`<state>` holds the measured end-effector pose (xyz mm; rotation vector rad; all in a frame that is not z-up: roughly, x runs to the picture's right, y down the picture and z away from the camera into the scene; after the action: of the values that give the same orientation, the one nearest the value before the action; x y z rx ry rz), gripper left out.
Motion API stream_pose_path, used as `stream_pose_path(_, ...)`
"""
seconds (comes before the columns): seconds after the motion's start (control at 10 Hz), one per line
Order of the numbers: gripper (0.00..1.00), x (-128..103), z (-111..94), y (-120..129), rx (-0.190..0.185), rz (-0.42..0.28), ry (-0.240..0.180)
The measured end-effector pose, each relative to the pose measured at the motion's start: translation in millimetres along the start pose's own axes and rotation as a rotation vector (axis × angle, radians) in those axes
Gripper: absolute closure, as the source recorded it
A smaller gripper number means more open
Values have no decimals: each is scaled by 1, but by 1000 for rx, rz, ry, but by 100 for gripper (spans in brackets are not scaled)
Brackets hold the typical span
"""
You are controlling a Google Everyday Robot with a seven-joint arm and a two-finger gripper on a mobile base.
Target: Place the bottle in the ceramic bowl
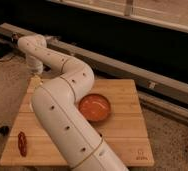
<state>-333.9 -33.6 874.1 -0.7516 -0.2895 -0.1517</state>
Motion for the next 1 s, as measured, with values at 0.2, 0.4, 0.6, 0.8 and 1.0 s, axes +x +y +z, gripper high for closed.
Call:
stream_pose_path(0.2,20,1,4,1,-8,-1,26)
stream_pose_path(0.4,20,2,2,1,-8,-1,30)
stream_pose_path(0.6,24,2,2,1,-8,-1,30)
stream_pose_path(0.8,43,2,2,1,-9,-1,29)
stream_pose_path(1.0,63,5,3,1,-9,0,33)
